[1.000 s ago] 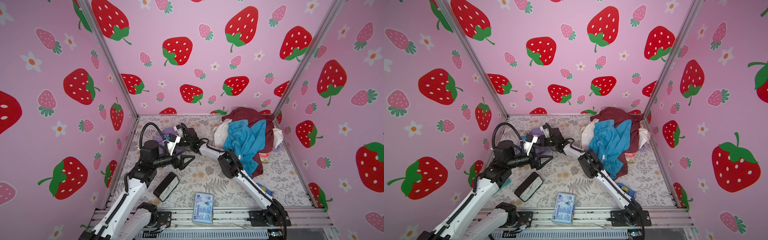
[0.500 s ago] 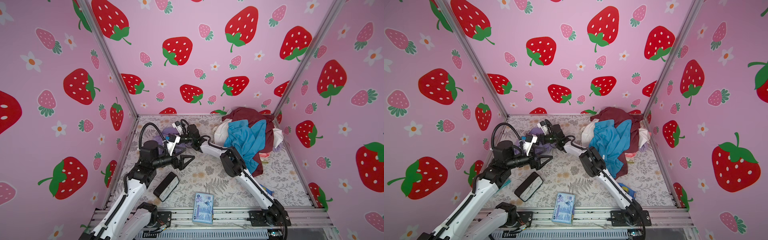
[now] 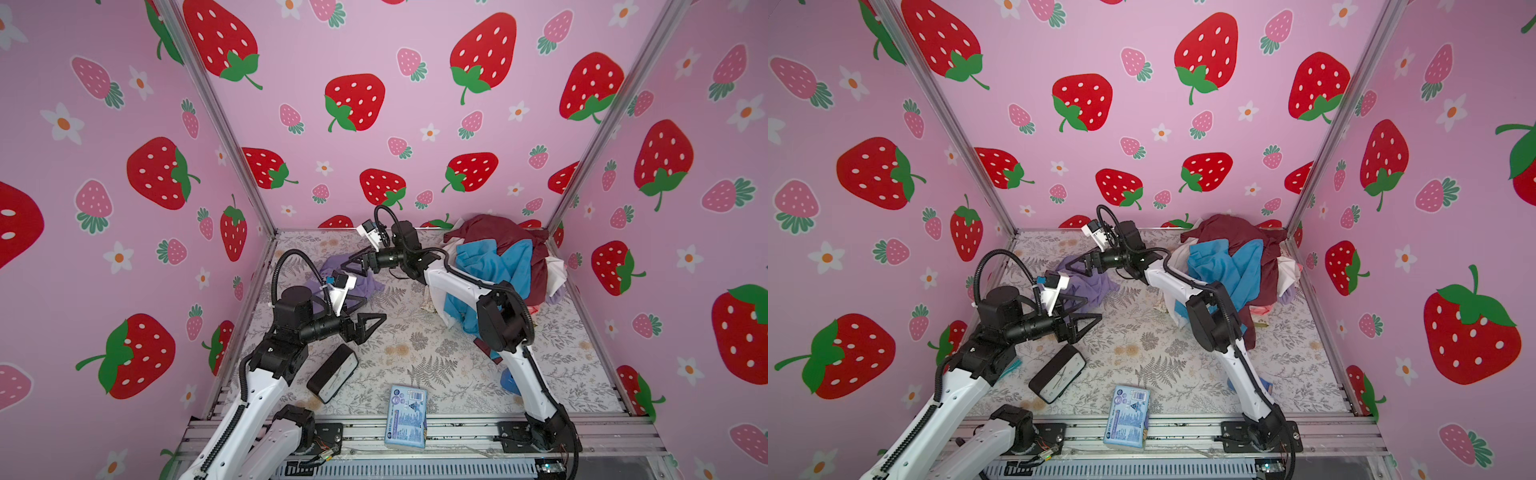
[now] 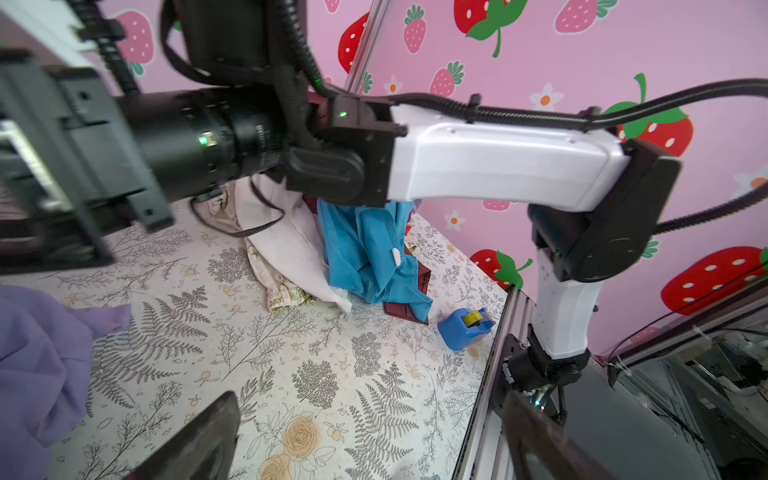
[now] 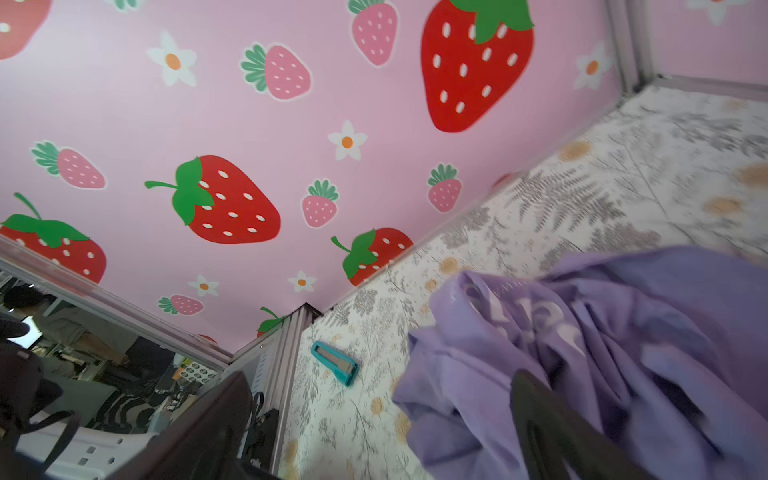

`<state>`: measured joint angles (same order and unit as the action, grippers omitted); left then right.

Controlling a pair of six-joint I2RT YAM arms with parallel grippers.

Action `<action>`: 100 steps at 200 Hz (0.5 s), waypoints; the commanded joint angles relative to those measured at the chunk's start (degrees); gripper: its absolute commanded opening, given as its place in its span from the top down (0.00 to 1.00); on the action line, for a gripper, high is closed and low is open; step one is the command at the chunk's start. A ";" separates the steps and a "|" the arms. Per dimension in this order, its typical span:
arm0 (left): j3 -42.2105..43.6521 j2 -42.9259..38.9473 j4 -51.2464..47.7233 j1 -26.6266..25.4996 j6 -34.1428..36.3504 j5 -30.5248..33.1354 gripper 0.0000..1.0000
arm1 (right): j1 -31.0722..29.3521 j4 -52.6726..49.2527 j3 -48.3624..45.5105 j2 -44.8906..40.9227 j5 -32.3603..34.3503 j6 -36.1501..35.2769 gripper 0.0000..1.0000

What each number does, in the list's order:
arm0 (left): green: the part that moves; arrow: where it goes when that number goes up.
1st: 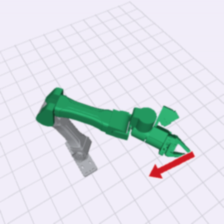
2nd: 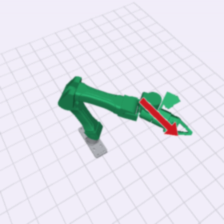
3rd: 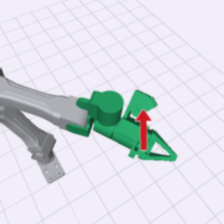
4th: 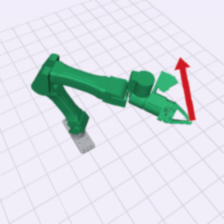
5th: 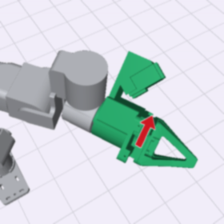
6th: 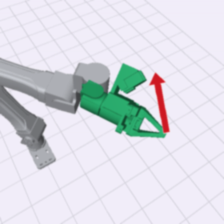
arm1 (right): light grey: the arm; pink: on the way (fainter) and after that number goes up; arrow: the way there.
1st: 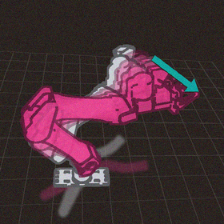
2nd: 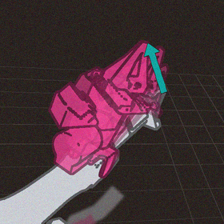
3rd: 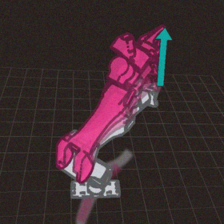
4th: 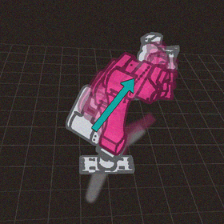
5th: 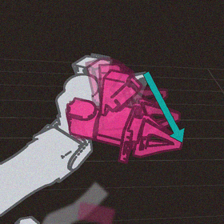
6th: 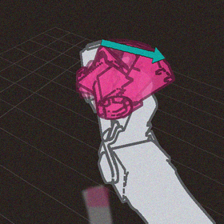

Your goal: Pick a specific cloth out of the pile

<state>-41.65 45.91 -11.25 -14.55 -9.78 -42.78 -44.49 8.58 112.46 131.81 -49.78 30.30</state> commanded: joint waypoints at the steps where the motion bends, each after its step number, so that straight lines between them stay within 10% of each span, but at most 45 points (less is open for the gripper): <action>1: -4.49 -0.75 -6.09 -0.38 1.53 7.46 0.01 | 3.12 -10.74 -7.53 -9.41 7.48 -10.10 0.00; 57: -4.81 -1.07 -10.13 -0.28 -0.88 45.49 0.01 | 11.70 -18.96 -30.31 -35.75 25.80 -18.69 0.00; 100: 0.63 4.18 -1.17 0.94 -0.12 56.42 0.01 | 20.52 -22.42 -42.61 -49.13 37.67 -21.41 0.00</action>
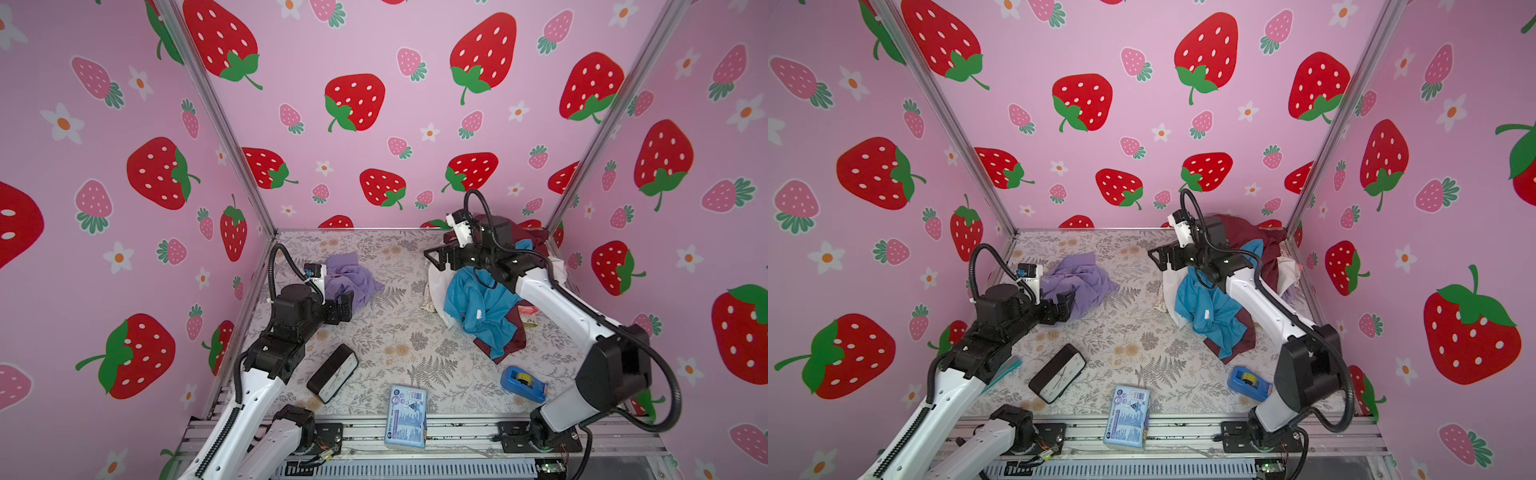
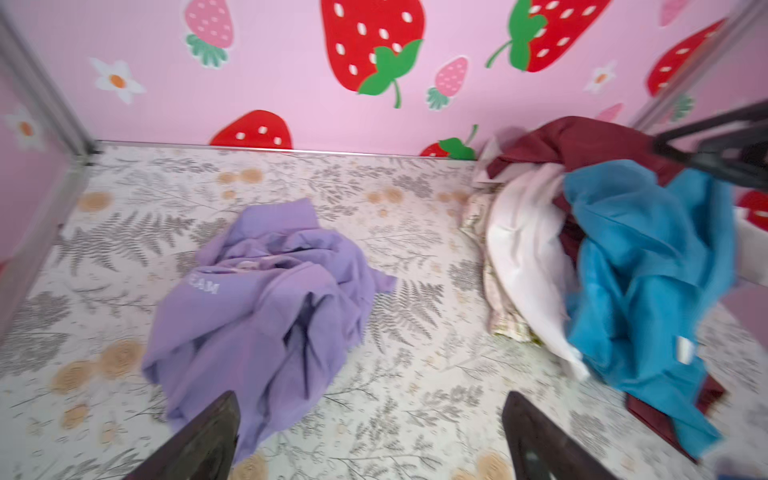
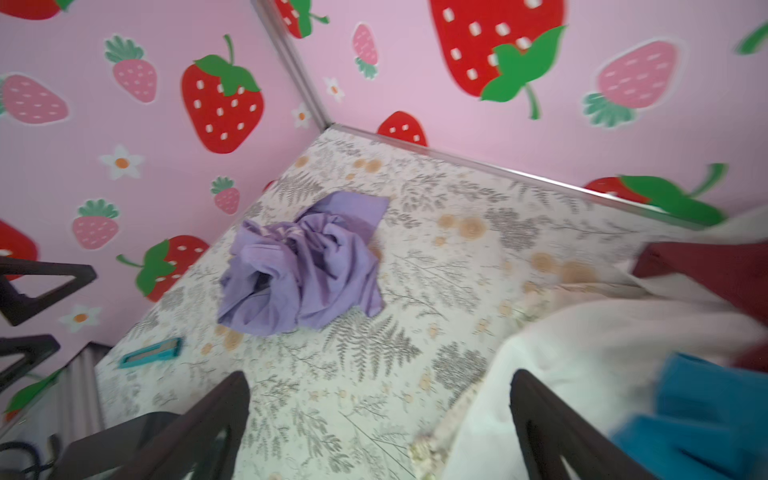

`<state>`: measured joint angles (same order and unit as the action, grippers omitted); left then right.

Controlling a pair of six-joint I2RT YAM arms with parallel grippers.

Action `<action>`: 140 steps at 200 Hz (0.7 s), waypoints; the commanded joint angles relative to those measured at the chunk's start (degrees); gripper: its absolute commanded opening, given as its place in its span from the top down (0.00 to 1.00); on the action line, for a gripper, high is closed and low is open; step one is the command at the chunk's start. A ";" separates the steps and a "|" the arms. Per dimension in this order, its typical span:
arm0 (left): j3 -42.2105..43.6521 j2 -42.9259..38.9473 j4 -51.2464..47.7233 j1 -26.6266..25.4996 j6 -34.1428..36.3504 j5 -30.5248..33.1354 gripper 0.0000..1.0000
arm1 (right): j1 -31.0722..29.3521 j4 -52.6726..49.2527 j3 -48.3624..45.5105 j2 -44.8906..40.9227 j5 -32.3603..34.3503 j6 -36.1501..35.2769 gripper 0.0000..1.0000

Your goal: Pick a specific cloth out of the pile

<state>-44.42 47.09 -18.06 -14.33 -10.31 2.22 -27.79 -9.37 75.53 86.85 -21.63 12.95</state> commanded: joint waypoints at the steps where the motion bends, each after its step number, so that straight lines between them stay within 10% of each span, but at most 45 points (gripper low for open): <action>1: 3.61 3.18 6.01 0.75 0.57 11.54 0.01 | 3.99 -4.45 -5.92 -4.42 9.86 -4.07 0.00; 67: 21.30 18.01 45.19 2.82 6.66 20.57 0.01 | 14.66 1.91 -21.59 -9.85 37.25 -6.34 0.00; 140: 22.81 31.33 60.96 4.35 11.33 20.40 0.01 | 19.05 46.19 -48.76 -13.56 42.34 -15.63 0.00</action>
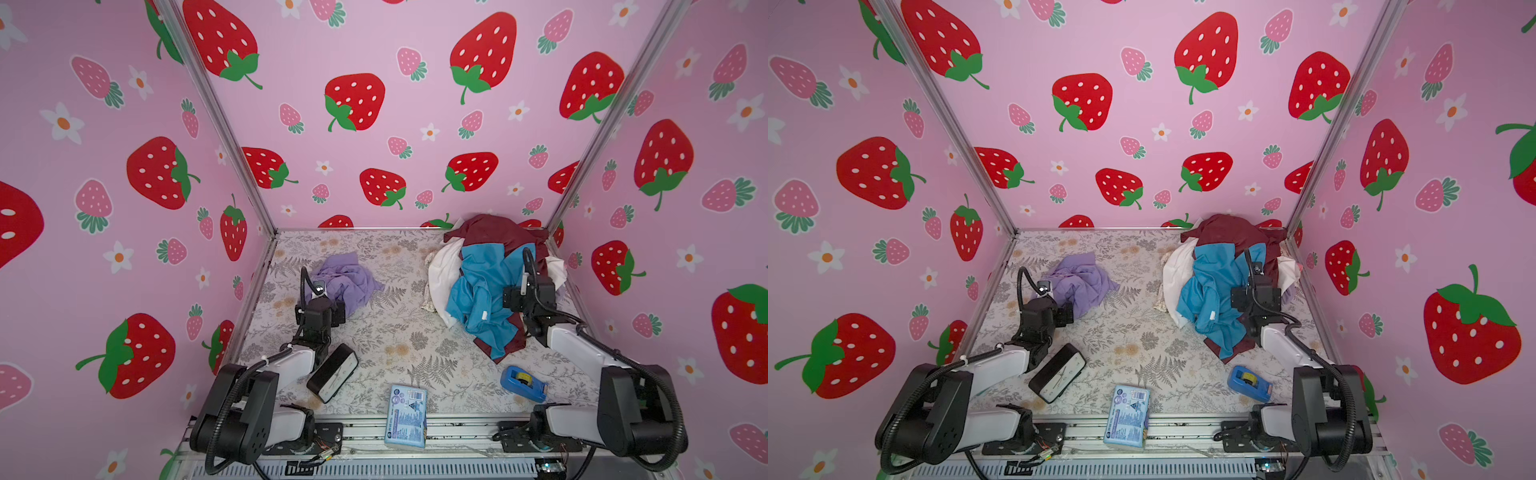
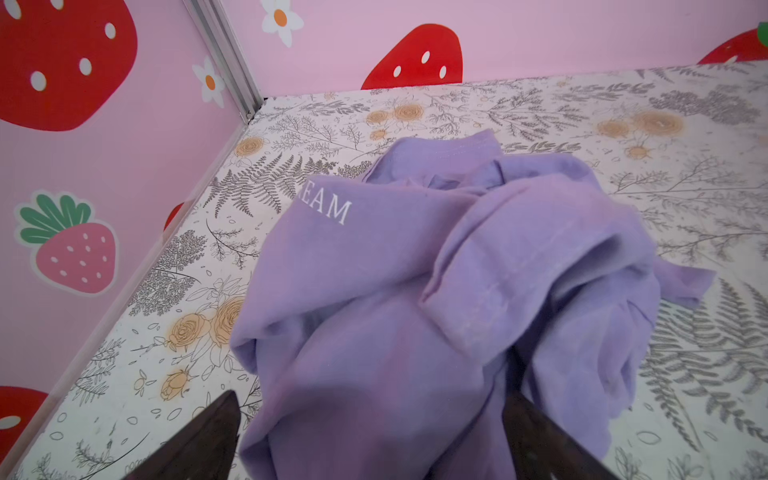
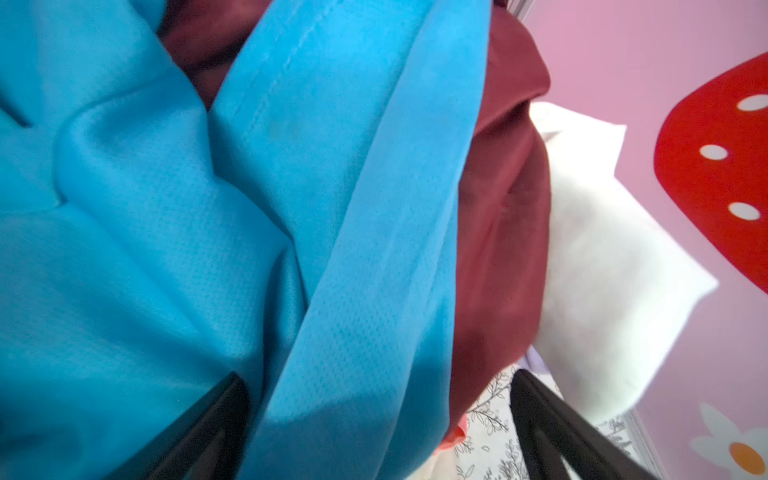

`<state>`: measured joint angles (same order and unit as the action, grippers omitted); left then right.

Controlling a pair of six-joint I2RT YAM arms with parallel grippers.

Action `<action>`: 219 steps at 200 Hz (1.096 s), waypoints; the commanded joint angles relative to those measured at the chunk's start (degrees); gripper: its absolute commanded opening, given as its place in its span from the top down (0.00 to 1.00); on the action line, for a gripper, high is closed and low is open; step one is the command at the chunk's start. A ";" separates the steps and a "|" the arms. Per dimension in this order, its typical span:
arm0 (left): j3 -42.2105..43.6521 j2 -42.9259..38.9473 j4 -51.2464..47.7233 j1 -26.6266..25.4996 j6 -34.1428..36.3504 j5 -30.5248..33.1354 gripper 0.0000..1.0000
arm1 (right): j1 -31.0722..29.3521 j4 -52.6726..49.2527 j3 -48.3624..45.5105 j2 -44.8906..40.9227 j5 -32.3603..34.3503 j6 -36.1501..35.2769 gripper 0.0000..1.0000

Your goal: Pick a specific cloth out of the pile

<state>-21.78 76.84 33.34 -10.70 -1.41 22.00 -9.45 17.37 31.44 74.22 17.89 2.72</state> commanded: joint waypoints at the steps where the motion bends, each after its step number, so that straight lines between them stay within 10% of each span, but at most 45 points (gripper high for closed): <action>1: 0.16 1.66 9.64 0.79 2.49 0.56 0.01 | 0.77 19.99 -4.92 -0.88 2.79 -5.42 0.00; 131: 2.32 11.14 22.63 7.91 -2.04 -6.00 0.01 | 2.13 65.46 -20.92 16.76 -3.83 -0.84 0.00; 219: -3.62 11.84 11.71 9.81 -2.46 -10.84 0.01 | 2.07 54.88 -16.32 16.03 -5.46 -1.38 0.00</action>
